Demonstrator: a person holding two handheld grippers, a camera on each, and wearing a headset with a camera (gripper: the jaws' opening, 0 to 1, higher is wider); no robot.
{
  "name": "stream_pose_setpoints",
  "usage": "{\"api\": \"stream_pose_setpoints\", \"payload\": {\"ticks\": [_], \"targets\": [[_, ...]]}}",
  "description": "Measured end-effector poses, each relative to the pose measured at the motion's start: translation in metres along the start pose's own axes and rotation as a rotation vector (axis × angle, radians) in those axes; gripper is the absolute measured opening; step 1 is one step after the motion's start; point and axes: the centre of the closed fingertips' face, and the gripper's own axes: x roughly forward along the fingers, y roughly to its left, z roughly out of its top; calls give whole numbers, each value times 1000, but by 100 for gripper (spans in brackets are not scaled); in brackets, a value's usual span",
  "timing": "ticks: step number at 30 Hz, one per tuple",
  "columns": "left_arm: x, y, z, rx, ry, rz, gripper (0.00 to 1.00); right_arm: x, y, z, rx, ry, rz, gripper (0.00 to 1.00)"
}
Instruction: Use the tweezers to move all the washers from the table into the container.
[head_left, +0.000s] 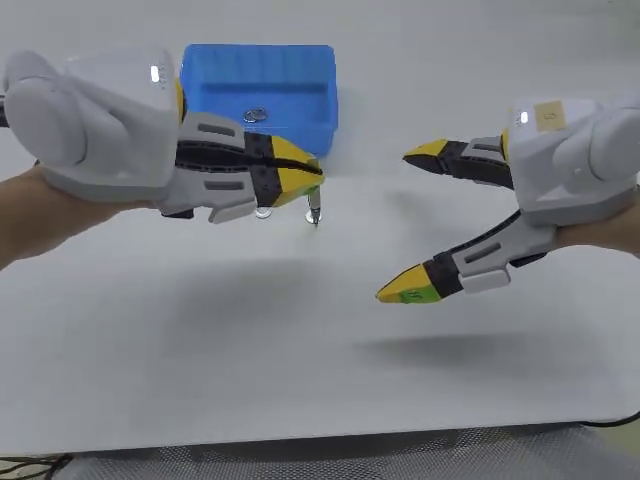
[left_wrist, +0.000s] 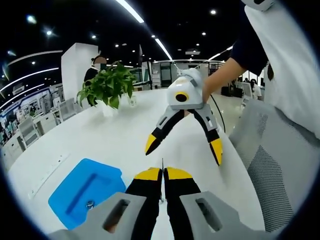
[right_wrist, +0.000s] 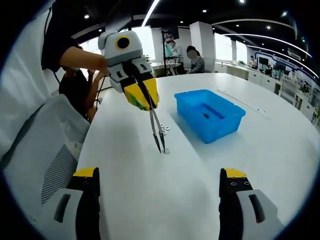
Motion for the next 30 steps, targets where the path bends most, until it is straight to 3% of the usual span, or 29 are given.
{"api": "stream_pose_setpoints", "payload": {"ticks": [22, 26, 27, 30], "targets": [[0, 0, 0, 22, -5, 0, 5, 5, 7, 2, 9, -10, 24, 99], [1, -7, -1, -8, -11, -48, 5, 6, 8, 0, 13, -2, 30, 99], [1, -7, -1, 7, -10, -55, 6, 8, 8, 0, 12, -1, 33, 99], [0, -3, 0, -4, -2, -68, 6, 14, 13, 3, 20, 0, 80, 99]]}}
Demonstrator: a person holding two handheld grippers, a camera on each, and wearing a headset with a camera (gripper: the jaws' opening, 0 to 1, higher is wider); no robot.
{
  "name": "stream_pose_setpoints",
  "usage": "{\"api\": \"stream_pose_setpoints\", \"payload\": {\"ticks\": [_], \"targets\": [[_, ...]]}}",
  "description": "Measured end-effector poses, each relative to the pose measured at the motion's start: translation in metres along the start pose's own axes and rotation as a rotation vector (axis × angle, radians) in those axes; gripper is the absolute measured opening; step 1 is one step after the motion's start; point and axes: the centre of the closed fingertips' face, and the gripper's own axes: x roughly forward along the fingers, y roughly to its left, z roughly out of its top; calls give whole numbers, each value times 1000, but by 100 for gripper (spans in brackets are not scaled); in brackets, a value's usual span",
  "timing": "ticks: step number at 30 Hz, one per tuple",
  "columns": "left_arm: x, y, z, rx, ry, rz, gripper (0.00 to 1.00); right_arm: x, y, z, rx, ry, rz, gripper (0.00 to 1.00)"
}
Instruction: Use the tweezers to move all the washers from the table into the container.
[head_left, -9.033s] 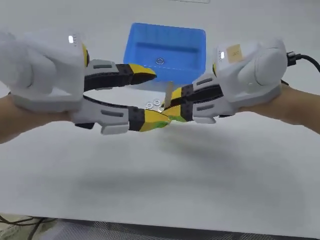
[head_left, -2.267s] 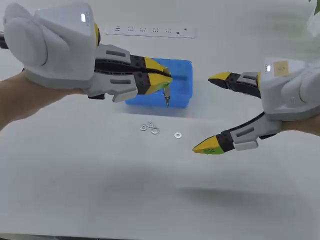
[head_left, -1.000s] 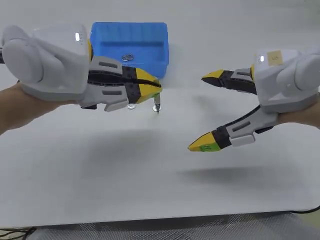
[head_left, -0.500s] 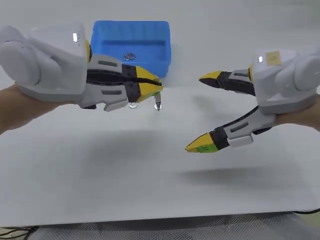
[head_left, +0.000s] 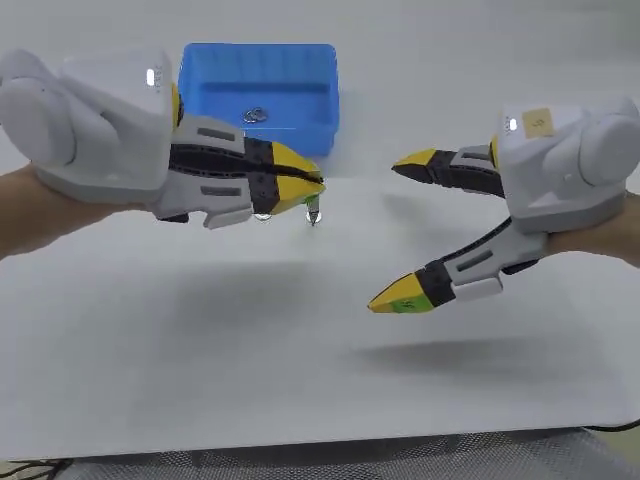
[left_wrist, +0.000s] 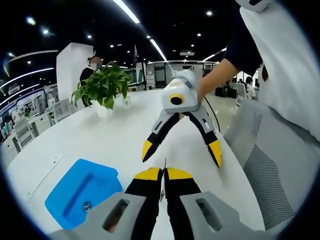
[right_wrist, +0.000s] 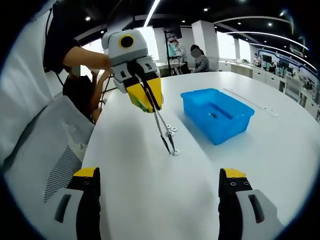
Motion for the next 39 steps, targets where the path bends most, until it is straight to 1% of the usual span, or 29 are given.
{"api": "stream_pose_setpoints", "payload": {"ticks": [2, 4, 7, 11, 16, 25, 33, 35, 39], "targets": [[1, 1, 0, -4, 3, -18, 6, 8, 0, 4, -8, 2, 18, 99], [1, 1, 0, -8, 6, -42, 6, 13, -1, 8, -10, -2, 24, 99], [3, 1, 1, 7, 14, -70, 5, 18, -1, 12, -4, -15, 31, 99], [4, -1, 2, 31, 25, -103, 5, 21, 0, 12, -10, -13, 38, 98], [6, 0, 3, 26, 10, -99, 5, 21, 1, 9, -7, -7, 41, 98], [6, -1, 4, 27, 6, -101, 5, 20, 0, 5, 2, -7, 37, 98], [7, 0, 6, 41, 2, -91, 5, 22, 4, 4, 9, -11, 39, 98], [6, 0, 6, 35, -3, -94, 5, 23, 5, 4, 11, -11, 42, 98], [6, 0, 4, 30, 2, -97, 5, 23, 4, 3, 13, -10, 40, 98]]}}
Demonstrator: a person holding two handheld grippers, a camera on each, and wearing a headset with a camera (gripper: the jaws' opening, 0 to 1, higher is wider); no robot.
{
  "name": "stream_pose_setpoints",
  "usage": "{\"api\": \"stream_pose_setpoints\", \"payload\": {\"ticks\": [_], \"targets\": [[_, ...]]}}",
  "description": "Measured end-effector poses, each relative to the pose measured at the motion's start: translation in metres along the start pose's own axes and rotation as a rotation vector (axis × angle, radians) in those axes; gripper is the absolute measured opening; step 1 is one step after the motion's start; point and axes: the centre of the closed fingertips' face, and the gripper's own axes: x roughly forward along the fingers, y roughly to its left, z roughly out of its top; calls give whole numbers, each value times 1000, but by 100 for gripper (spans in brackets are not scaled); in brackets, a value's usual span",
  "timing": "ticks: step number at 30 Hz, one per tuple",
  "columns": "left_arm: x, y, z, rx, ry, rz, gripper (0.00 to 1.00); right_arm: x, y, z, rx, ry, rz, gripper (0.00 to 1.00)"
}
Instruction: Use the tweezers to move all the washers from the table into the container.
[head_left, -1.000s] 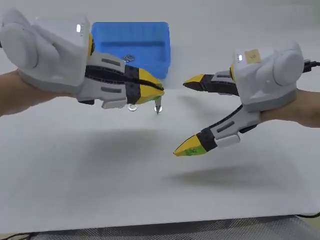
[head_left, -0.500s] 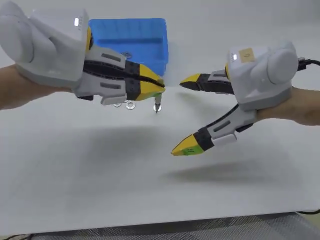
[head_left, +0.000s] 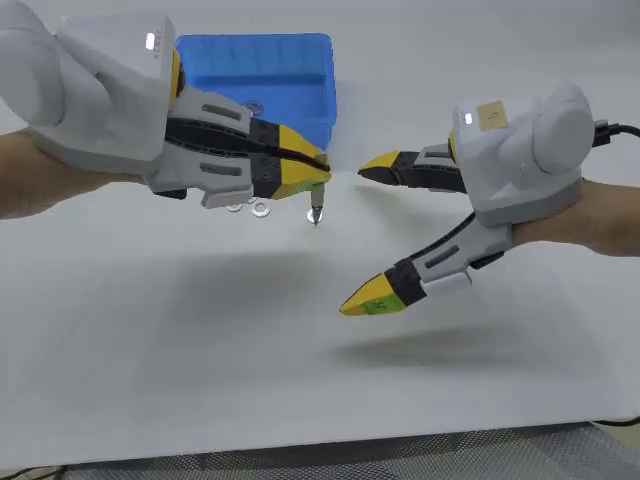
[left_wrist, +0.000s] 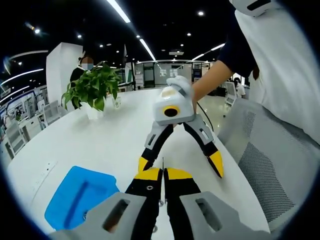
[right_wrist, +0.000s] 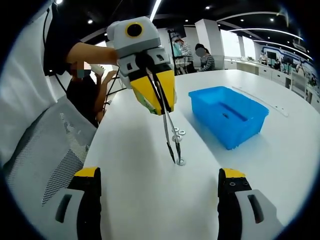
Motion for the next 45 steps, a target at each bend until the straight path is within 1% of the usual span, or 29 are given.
{"api": "stream_pose_setpoints", "payload": {"ticks": [3, 6, 8, 11, 14, 15, 16, 18, 23, 25, 27, 29, 31, 35, 37, 40, 42, 43, 45], "targets": [[-1, 2, 0, -2, -7, 6, 5, 0, 0, 1, 1, -2, 0, 98], [-1, 0, 0, 1, -1, -8, 5, 1, 0, 2, 1, -5, 4, 98], [0, -1, 0, -9, -1, -17, 5, 2, 0, 3, -1, -4, 9, 98], [1, 0, 0, -19, -2, -19, 5, 6, 1, 6, -1, -6, 34, 96], [1, 2, -1, -11, 8, -13, 5, 10, 3, 10, -3, -12, 54, 92], [1, 3, -4, -5, 30, -11, 5, 11, 3, 11, -5, -15, 59, 90], [1, 5, -3, -11, 22, -9, 5, 12, 4, 13, -9, -19, 64, 88], [1, 6, -3, -12, 21, -9, 5, 14, 4, 16, -15, -24, 68, 84], [1, 6, -4, -28, 17, -15, 5, 17, 5, 20, -18, -30, 81, 81], [1, 7, -4, -29, 17, -15, 5, 17, 4, 20, -26, -27, 76, 79], [1, 7, -4, -31, 17, -17, 5, 17, 3, 21, -30, -27, 73, 72], [3, 3, -2, -33, 18, -21, 5, 18, 2, 23, -23, -29, 77, 64], [4, 1, -2, -29, 21, -28, 5, 18, 2, 24, -31, -26, 76, 58], [3, -2, -3, -26, 26, -37, 5, 20, -2, 27, -50, -26, 64, 52], [3, -2, -3, -28, 28, -36, 5, 20, -3, 29, -52, -27, 62, 45], [2, -1, -4, -29, 31, -34, 5, 22, -3, 31, -69, -23, 62, 39], [1, 0, -4, -32, 32, -29, 5, 23, -6, 32, -109, -12, 47, 32], [0, 0, -5, -33, 33, -28, 5, 23, -6, 32, -112, -13, 47, 28], [-1, 1, -6, -34, 35, -25, 5, 23, -7, 33, -109, -14, 47, 26]]}}
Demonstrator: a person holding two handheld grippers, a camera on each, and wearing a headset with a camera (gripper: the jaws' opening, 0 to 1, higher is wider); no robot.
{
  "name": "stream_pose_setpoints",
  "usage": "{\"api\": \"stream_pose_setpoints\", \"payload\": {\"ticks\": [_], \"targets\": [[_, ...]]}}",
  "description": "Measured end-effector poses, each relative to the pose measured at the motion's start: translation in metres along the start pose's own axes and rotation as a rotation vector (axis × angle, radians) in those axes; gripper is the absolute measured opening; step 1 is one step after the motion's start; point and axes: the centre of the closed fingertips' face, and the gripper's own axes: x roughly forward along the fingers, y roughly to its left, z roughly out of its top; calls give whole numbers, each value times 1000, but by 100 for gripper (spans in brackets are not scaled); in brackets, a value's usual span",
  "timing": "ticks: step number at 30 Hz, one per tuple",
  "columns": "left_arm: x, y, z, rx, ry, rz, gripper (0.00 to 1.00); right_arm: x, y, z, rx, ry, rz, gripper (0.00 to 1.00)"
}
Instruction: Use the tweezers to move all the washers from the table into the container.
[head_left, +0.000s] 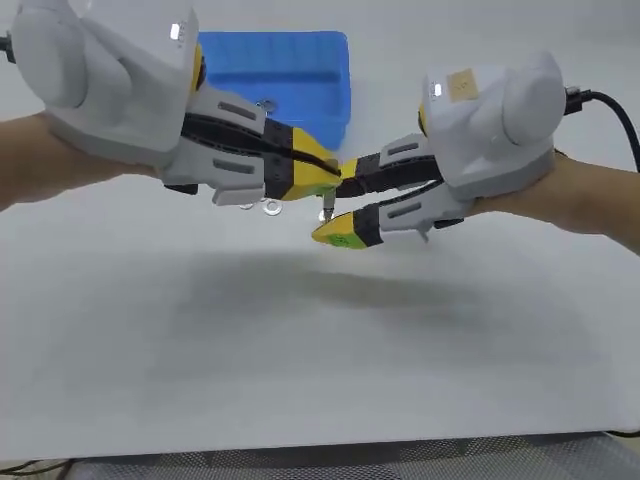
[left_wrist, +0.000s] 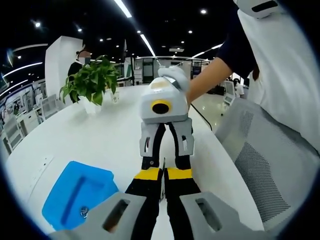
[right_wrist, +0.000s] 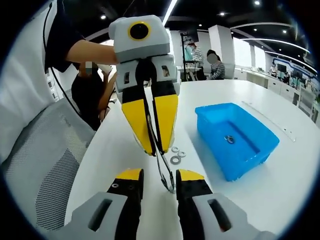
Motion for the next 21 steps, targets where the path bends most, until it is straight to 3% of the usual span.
{"api": "stream_pose_setpoints", "payload": {"ticks": [5, 9, 21], "targets": [[-2, -1, -1, 4, 7, 1, 5, 1, -4, -5, -68, 41, -19, 18], [-2, -2, -1, 6, 9, 2, 5, 0, -9, -4, -89, 43, -43, 11], [-1, -1, 0, -32, 5, 36, 6, 0, -8, -4, -153, 52, -69, 9]]}}
